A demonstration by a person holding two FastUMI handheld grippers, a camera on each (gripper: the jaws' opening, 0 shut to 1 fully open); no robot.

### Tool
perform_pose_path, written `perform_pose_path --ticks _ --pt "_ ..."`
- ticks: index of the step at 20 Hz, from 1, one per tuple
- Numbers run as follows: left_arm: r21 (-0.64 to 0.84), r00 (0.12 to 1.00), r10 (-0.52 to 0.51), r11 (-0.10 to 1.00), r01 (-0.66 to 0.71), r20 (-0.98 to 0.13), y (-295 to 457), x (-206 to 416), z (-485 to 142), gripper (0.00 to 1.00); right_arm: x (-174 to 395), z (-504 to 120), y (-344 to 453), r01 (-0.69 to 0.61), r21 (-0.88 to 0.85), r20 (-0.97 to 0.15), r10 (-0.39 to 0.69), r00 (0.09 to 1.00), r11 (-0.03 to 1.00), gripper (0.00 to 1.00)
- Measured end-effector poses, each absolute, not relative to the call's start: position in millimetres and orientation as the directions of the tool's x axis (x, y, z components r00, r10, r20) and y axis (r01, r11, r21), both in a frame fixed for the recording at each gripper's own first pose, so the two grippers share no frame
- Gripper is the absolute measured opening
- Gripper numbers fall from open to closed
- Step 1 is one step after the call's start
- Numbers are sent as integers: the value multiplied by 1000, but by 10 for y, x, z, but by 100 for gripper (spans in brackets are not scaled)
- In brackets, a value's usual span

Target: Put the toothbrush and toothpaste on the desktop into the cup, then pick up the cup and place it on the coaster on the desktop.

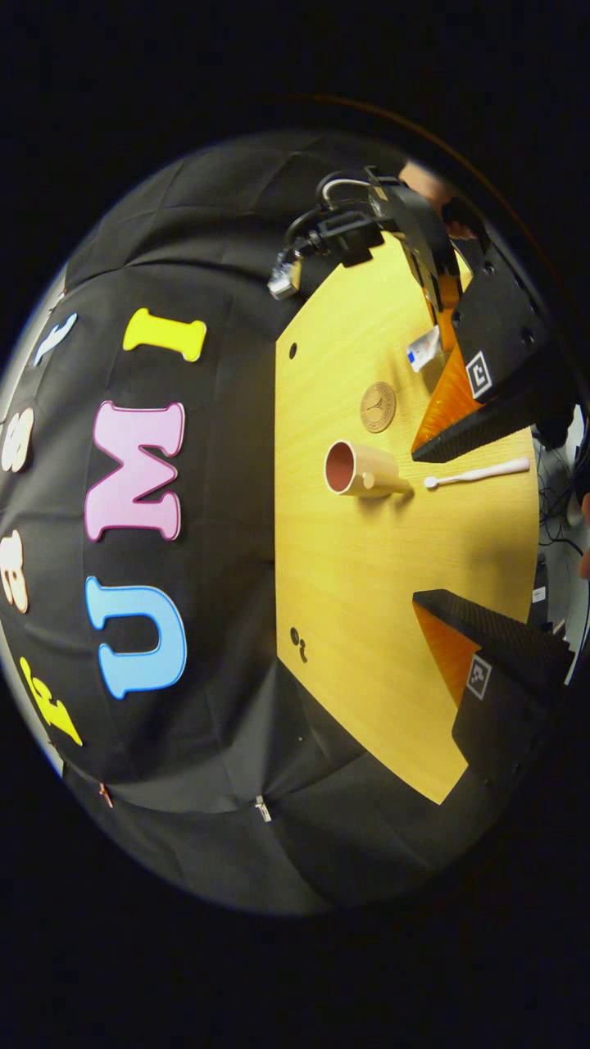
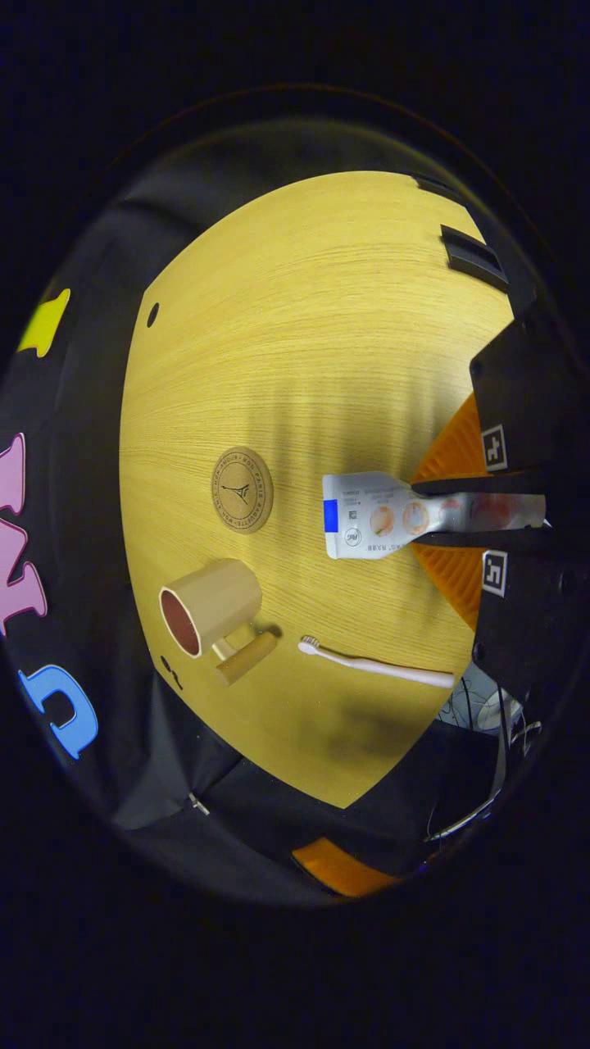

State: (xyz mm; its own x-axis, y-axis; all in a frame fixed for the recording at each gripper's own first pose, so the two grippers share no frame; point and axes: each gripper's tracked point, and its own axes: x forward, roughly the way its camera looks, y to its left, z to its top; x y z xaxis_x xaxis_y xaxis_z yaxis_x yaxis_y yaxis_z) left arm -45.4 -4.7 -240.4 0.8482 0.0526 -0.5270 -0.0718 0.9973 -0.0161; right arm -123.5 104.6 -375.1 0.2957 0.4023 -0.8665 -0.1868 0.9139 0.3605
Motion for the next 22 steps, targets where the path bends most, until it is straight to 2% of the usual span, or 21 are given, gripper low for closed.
perform_pose_path --ticks 4,8,15,22 --pt "0 809 11 1000 -14 -587 -308 -355 -2724 97 -1222 -3568 885 -219 365 -848 421 324 905 20" --pt "-54 750 -9 998 -36 -661 -480 -300 -3078 96 -1222 -3463 748 -226 389 -838 445 315 893 20" --pt "-56 602 24 992 -115 -798 -495 -181 -3783 92 -1136 -3365 472 -213 425 -826 474 305 880 20" --pt "-8 475 53 992 -126 -878 -513 -95 -4120 85 -940 -3486 285 -196 458 -824 497 272 867 20"
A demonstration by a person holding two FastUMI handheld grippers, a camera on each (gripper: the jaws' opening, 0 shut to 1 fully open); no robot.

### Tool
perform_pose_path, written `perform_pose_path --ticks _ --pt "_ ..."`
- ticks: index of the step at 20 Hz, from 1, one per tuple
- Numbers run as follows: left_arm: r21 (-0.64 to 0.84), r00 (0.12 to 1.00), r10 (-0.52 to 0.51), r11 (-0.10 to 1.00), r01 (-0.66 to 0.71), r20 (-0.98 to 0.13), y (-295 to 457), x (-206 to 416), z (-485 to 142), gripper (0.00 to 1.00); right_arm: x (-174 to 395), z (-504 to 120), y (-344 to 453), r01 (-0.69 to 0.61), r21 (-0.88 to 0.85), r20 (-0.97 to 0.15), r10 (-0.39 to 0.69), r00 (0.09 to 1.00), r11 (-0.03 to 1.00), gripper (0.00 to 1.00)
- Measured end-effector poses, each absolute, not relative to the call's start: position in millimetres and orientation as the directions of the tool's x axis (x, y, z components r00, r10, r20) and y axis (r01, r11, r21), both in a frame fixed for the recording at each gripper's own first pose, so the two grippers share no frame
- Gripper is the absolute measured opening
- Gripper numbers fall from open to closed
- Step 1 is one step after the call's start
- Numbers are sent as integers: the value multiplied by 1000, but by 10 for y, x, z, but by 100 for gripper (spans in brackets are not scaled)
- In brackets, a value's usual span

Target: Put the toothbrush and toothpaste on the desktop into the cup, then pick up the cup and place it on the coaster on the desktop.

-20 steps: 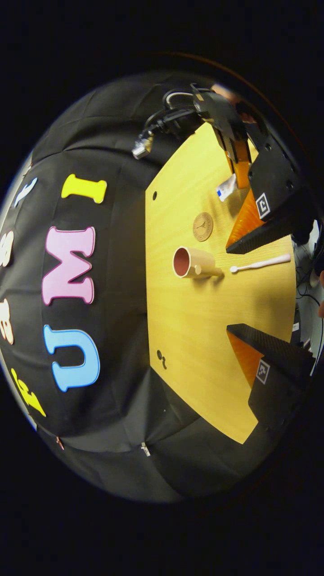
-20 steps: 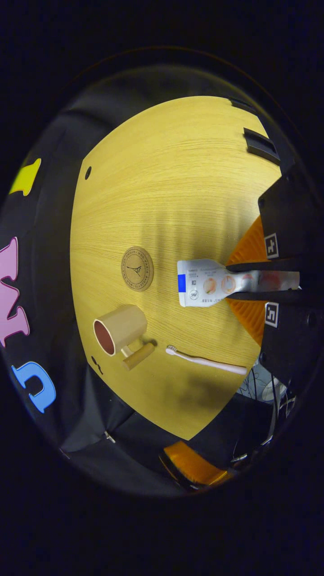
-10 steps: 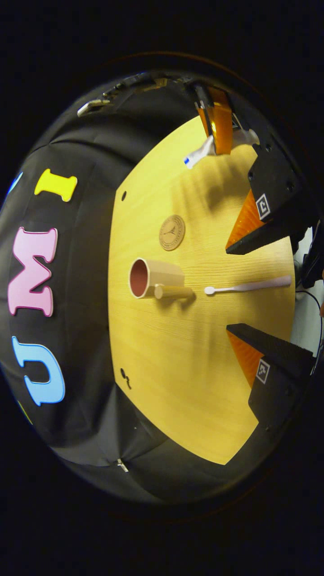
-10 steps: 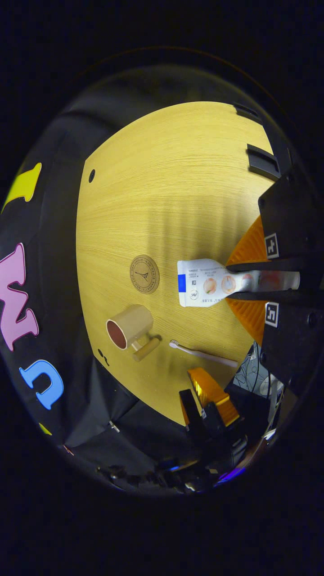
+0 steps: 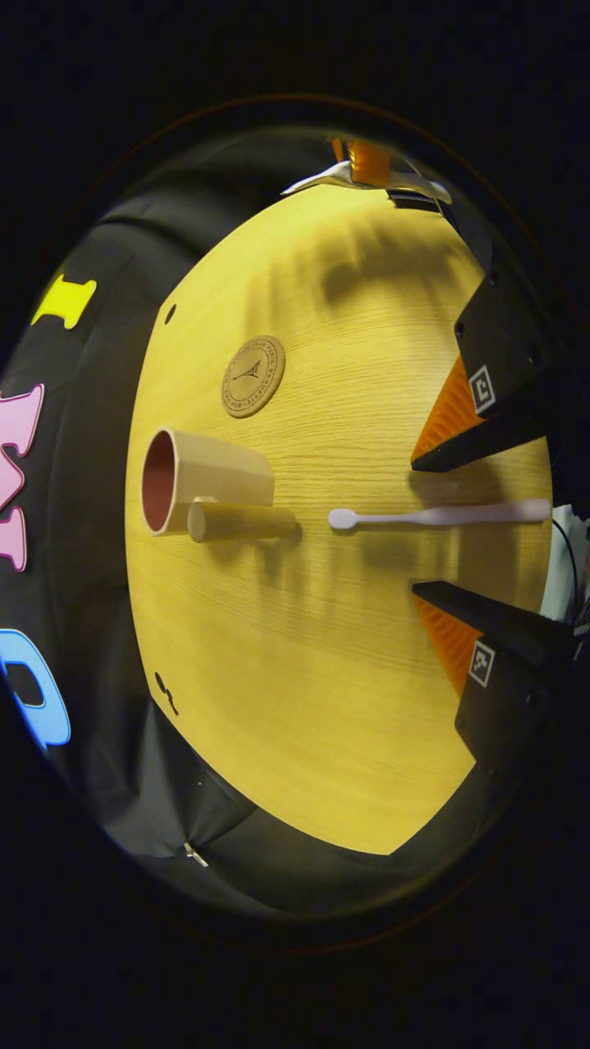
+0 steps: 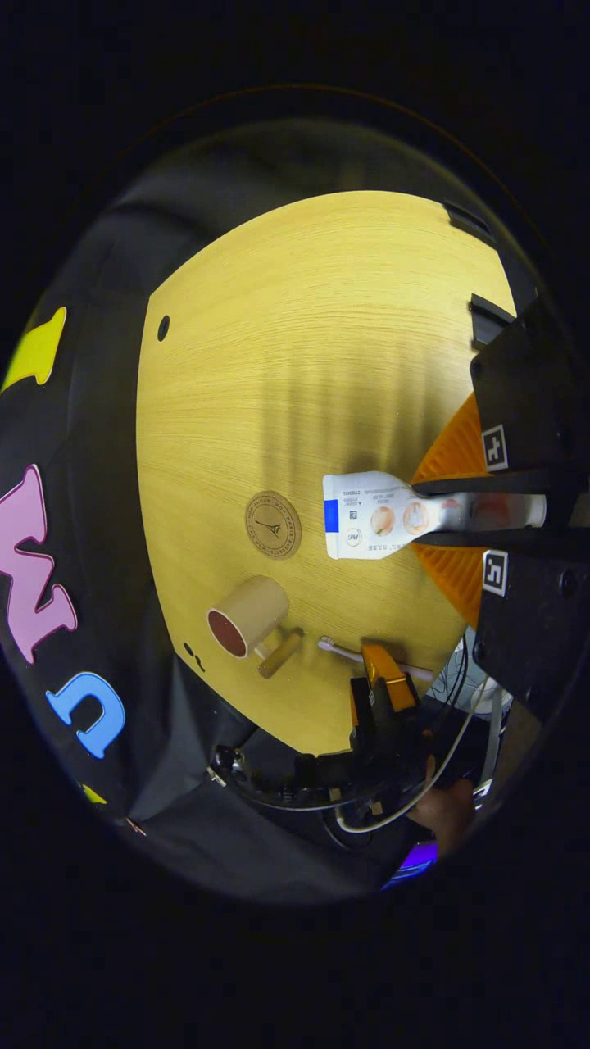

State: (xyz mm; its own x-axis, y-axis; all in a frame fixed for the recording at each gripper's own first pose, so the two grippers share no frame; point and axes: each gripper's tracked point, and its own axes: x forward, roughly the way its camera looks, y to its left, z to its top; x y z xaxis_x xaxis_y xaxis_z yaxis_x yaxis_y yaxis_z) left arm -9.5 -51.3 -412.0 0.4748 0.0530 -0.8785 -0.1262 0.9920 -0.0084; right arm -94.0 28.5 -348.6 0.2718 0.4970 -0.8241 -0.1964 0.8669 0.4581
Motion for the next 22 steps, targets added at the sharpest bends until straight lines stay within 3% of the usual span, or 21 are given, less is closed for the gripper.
perform_pose_path --ticks 6,8,10,11,13,14,17,22 --pt "-29 387 31 988 -150 -922 -588 -98 -4193 76 -810 -3536 216 -189 507 -803 540 251 841 20" --pt "-39 385 34 983 -178 -922 -593 -78 -4196 67 -760 -3570 217 -183 524 -794 555 250 832 20" --pt "-37 420 16 992 -117 -907 -667 -61 -4178 63 -701 -3569 220 -173 542 -781 569 258 822 20" --pt "-24 433 13 997 -79 -901 -715 -62 -4156 41 -676 -3575 209 -167 549 -776 573 261 819 20" --pt "11 434 29 999 -43 -900 -759 -40 -4174 22 -641 -3546 179 -152 562 -768 581 268 813 20" --pt "31 422 45 999 -42 -906 -769 -38 -4182 18 -631 -3533 148 -147 564 -766 582 275 812 20" --pt "9 396 30 998 -55 -918 -772 5 -4167 11 -637 -3488 53 -135 557 -765 569 301 820 20" --pt "-151 414 -117 987 -52 -903 -739 27 -4115 7 -701 -3388 7 -108 530 -767 529 363 841 20"
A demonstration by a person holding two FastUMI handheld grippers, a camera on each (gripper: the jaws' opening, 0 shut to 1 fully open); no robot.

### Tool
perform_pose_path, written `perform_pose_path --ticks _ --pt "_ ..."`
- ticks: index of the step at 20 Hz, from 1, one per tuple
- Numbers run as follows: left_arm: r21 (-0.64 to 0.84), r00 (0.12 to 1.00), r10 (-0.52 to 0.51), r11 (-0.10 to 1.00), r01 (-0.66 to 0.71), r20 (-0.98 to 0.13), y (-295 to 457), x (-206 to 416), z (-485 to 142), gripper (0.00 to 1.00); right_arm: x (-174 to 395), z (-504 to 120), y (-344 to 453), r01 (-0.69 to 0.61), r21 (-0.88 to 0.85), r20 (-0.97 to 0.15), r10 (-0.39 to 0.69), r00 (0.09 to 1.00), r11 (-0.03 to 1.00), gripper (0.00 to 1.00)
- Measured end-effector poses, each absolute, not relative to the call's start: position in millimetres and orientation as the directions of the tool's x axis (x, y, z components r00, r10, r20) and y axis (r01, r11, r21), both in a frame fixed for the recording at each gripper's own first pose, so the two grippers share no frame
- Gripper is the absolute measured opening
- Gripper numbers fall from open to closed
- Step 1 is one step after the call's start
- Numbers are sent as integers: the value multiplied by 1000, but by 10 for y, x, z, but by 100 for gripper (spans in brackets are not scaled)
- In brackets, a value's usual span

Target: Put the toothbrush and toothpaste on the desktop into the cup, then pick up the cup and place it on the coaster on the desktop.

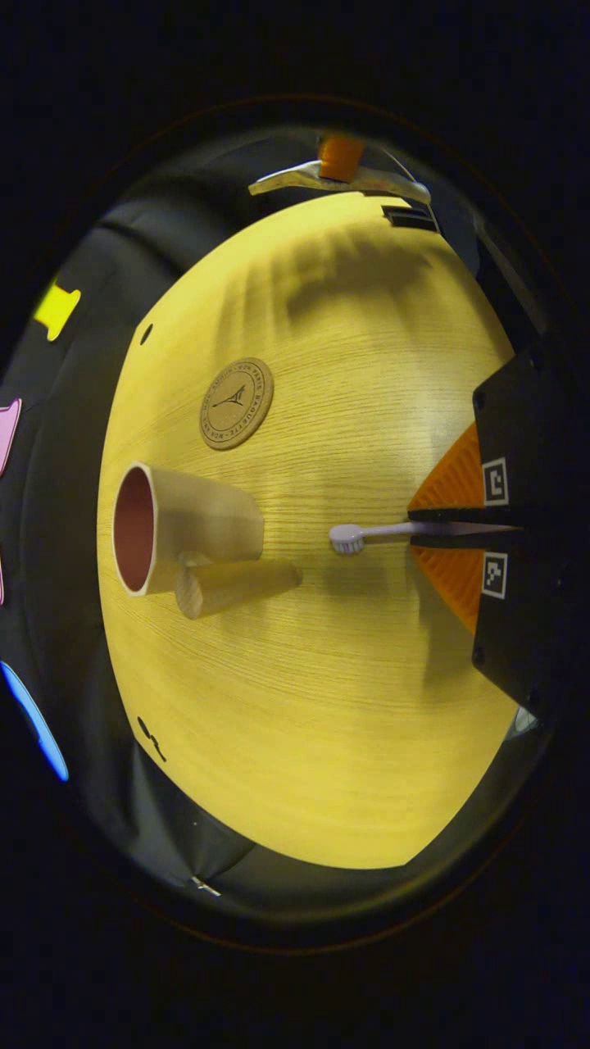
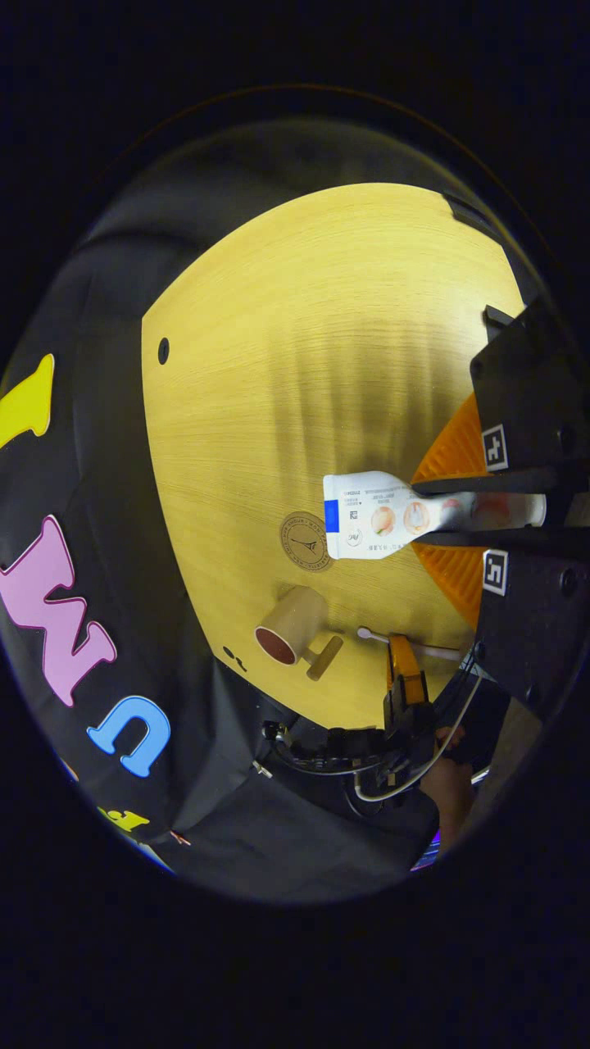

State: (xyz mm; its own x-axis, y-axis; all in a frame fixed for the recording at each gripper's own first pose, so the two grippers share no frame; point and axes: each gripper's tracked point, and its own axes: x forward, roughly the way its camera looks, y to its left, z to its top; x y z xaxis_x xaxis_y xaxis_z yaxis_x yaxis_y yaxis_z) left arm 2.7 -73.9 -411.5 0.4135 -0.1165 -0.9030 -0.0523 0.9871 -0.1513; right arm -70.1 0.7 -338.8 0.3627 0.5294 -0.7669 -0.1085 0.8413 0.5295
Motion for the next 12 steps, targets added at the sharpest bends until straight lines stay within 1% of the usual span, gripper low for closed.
perform_pose_path --ticks 3,8,10,12 --pt "-208 452 -162 977 -55 -877 -661 -3 -4053 6 -769 -3267 50 -91 515 -764 504 402 852 20" --pt "-287 557 -261 957 43 -788 -590 -70 -3592 6 -839 -3022 207 -67 472 -755 443 484 879 20" --pt "-317 603 -298 945 78 -740 -562 -103 -3323 6 -783 -2870 407 -80 485 -723 450 524 871 19" --pt "-336 651 -328 934 116 -685 -511 -138 -3032 6 -646 -2678 658 -109 515 -666 477 574 850 20"
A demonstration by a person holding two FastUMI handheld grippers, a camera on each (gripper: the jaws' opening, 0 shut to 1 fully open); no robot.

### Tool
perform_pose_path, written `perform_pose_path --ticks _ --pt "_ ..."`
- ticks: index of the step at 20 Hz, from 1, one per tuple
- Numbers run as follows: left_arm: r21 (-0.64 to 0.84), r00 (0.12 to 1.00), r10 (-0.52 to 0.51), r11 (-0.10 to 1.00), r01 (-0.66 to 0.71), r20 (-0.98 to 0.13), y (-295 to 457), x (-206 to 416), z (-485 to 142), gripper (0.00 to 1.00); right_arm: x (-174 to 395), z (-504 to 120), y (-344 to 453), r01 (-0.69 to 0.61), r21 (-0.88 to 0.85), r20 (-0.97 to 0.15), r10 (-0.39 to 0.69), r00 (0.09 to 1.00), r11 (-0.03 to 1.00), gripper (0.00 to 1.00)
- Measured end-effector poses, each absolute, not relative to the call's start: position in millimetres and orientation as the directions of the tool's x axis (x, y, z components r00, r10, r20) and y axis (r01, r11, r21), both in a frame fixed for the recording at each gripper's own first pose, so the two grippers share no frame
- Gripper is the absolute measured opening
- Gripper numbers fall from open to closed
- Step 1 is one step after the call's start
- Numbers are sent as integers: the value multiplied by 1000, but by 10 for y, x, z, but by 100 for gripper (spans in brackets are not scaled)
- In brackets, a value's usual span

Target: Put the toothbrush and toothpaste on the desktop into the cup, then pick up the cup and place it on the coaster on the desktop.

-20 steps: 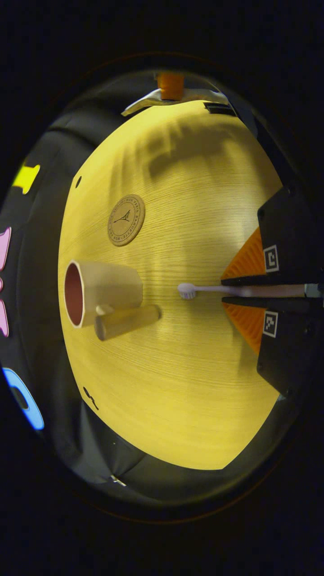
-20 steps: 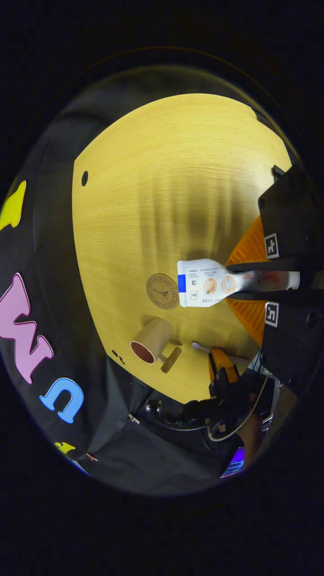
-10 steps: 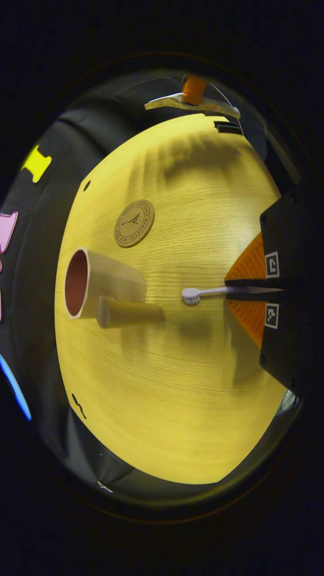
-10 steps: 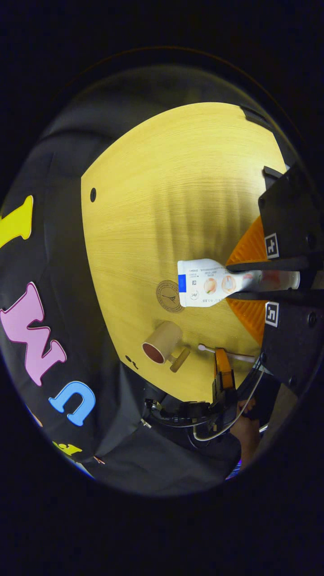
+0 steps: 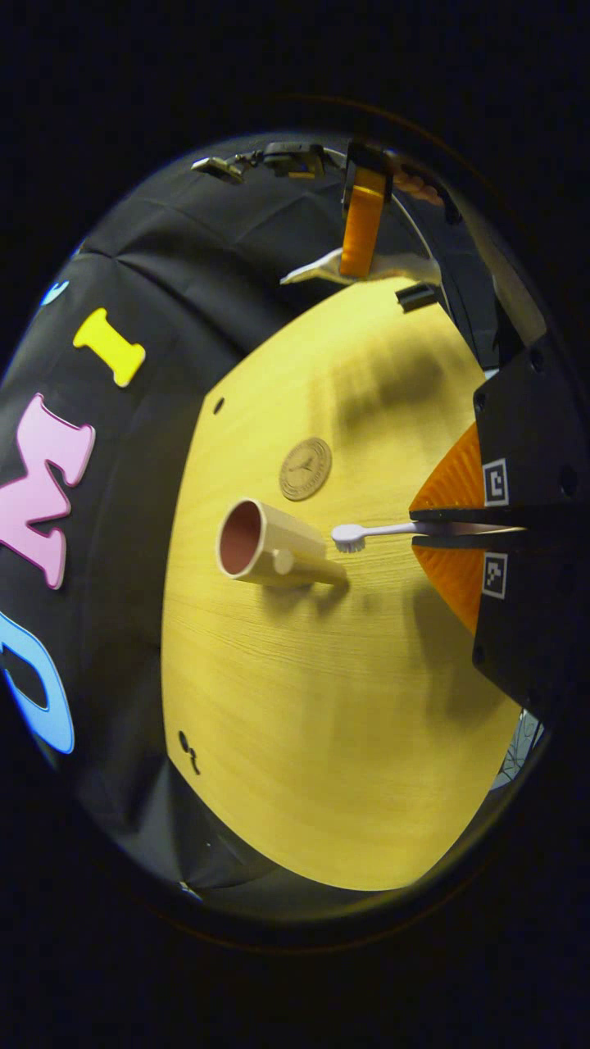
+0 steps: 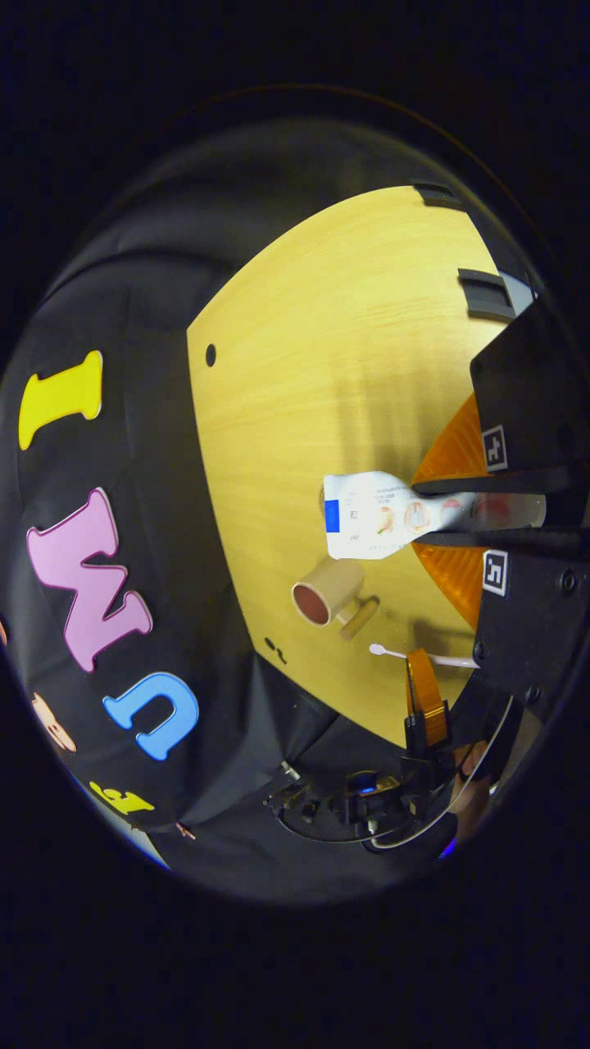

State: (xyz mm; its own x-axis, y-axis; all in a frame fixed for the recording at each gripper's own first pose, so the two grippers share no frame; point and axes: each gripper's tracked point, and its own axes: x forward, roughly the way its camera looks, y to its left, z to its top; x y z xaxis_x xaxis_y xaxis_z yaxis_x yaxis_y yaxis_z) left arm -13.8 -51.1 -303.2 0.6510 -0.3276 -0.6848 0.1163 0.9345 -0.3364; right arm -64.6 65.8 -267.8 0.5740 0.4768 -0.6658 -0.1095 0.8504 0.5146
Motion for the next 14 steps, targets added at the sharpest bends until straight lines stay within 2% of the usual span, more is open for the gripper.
perform_pose_path --ticks 3,7,14 --pt "-361 715 -352 921 148 -604 -375 -191 -2634 6 -351 -2372 1063 -172 568 -558 530 638 805 20" --pt "-381 784 -336 914 138 -523 -189 -291 -2173 6 187 -2086 1558 -241 605 -432 568 701 759 19" --pt "-391 829 -273 918 72 -489 230 -475 -1940 6 979 -2066 2293 -331 623 -297 606 738 709 19"
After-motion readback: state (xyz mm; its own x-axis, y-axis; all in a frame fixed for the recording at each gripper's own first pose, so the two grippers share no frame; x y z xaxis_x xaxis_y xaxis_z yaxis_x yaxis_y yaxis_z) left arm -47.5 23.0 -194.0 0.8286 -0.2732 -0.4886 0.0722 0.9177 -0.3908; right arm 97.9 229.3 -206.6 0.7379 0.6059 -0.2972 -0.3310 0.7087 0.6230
